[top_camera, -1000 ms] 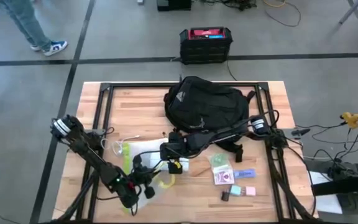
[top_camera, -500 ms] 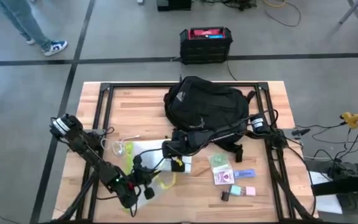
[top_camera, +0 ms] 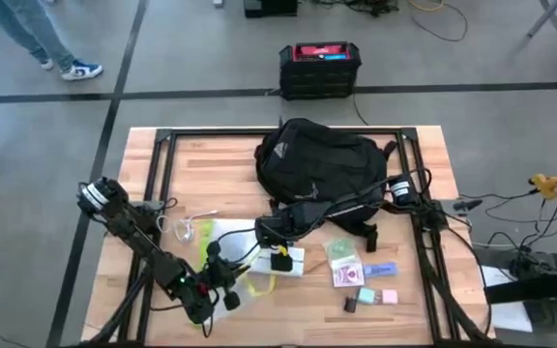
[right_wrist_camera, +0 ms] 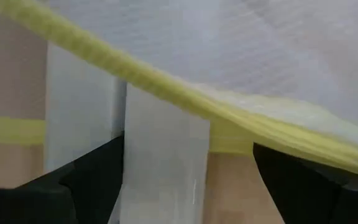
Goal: Unpack backpack
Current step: Remove the white medicine organizer from the yellow green zip bag
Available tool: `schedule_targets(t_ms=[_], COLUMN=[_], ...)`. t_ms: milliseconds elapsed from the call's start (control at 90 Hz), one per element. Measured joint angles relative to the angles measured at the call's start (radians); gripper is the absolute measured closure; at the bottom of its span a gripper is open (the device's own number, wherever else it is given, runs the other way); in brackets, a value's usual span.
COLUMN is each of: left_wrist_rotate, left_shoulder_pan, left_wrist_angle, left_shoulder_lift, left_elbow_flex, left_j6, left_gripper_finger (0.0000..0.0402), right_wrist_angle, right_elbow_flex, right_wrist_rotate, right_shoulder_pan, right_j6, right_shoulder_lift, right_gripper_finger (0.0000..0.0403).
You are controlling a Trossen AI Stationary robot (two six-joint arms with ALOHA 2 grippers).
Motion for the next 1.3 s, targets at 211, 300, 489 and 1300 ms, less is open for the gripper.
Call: schedule_targets(t_ms=[211,300,489,1300], left_wrist_rotate=[0.0,0.0,0.0,0.023], left_shoulder_pan=[0.0,0.0,-0.001,-0.058], left_wrist_angle=[-0.003,-0.004,-0.02,-0.16], left_shoulder_lift=[0.0,0.0,-0.001,-0.07], left_elbow_flex=[0.0,0.0,0.0,-0.001], left_j6=[0.0,0.0,0.0,-0.078], left_gripper_finger=[0.0402,0.0402,0.0402,0.0402], right_wrist_angle=[-0.01,-0.01,-0.026,-0.339], right_elbow_flex=[0.0,0.0,0.017,0.115], right_wrist_rotate=[-0.01,-0.01,-0.005,-0.004], right_shoulder_pan=[0.001,0.003,0.005,0.076], right_j6=[-0.003,-0.003,0.0,-0.018], right_shoulder_lift=[0.008,0.008,0.008,-0.094], right_gripper_finger=[0.0153,0.019,0.0239,0.0223])
